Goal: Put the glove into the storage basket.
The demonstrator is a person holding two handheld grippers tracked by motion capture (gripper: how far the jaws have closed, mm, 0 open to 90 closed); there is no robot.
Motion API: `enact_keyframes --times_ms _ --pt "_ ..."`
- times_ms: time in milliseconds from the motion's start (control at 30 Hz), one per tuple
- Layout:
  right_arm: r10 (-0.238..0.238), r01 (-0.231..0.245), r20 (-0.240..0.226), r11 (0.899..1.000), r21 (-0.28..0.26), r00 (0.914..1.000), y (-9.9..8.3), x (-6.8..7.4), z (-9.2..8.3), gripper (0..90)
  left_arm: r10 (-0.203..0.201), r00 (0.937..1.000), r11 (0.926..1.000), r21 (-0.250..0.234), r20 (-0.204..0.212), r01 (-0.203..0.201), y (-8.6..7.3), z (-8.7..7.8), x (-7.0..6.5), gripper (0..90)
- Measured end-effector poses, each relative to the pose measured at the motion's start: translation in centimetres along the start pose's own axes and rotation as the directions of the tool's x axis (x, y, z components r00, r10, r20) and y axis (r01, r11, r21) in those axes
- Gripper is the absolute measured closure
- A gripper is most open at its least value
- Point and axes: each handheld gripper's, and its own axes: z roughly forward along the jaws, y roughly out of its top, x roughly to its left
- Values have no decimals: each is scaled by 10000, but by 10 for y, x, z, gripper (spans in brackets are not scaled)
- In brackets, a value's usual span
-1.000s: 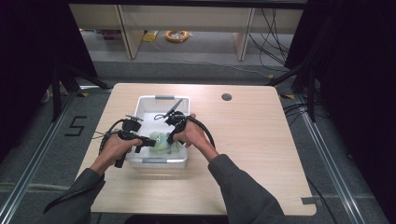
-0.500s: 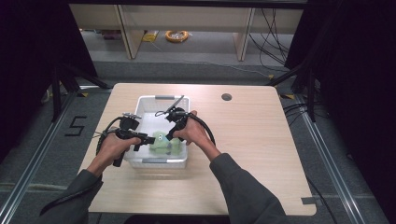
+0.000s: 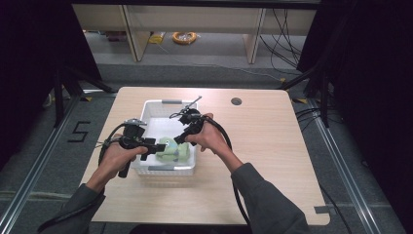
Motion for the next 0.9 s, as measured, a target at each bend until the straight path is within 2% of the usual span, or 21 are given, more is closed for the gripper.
enact_keyframes --times_ms 100,267,300,367,400,433,467,500,533,567,600,633,667,700,733,833,900 --pt "-79 78 -23 9997 -249 10000 -6 1 -11 389 77 9999 9999 -95 112 -76 -2 -3 -7 396" --pt "-291 289 -15 9971 -708 9996 -20 -1 -26 355 164 9995 9982 -578 273 -148 -5 -10 -22 342" --pt "-265 261 -29 9964 -801 9996 -22 -1 -28 346 303 9992 9982 -534 274 -288 -6 -11 -23 330" --pt "-196 203 78 9950 -979 9998 -28 0 -32 331 332 9990 9977 -593 286 -315 -7 -13 -29 303" --pt "-178 181 35 9961 -859 9998 -31 1 -36 326 397 9988 9973 -637 299 -377 -8 -13 -31 295" --pt "-208 208 1 9951 -971 9998 -33 1 -38 321 408 9985 9968 -702 375 -381 -8 -14 -34 292" --pt "-55 64 97 9953 -962 9999 -36 2 -42 317 437 9983 9961 -783 390 -406 -9 -15 -37 287" --pt "-268 266 -2 9936 -1097 9996 -39 1 -44 314 526 9977 9958 -769 438 -491 -10 -16 -39 281" --pt "-66 59 -52 9918 -1279 10000 -42 3 -45 311 559 9973 9952 -836 486 -517 -11 -16 -43 277" --pt "-19 22 21 9942 -1076 10000 -44 3 -50 309 558 9971 9947 -896 525 -510 -12 -16 -46 275" --pt "-245 236 -56 9915 -1277 9997 -47 2 -52 309 666 9960 9942 -888 588 -613 -14 -17 -49 274" --pt "-126 125 5 9916 -1287 9999 -50 3 -55 306 663 9959 9936 -954 611 -603 -15 -17 -52 272" --pt "-277 274 -1 9895 -1420 9996 -53 3 -58 304 716 9949 9928 -1015 715 -642 -17 -18 -55 272" --pt "-118 112 -36 9904 -1379 9999 -57 4 -61 304 749 9942 9922 -1053 770 -666 -19 -18 -59 272" --pt "-360 347 -53 9875 -1535 9993 -60 3 -63 303 806 9928 9917 -1076 886 -709 -21 -18 -62 271" --pt "-189 168 -117 9877 -1554 9998 -72 5 -71 301 915 9903 9904 -1133 1049 -795 -27 -18 -72 270" --pt "-273 256 -82 9857 -1664 9996 -80 4 -75 297 1057 9871 9896 -1097 1200 -926 -30 -17 -78 270"
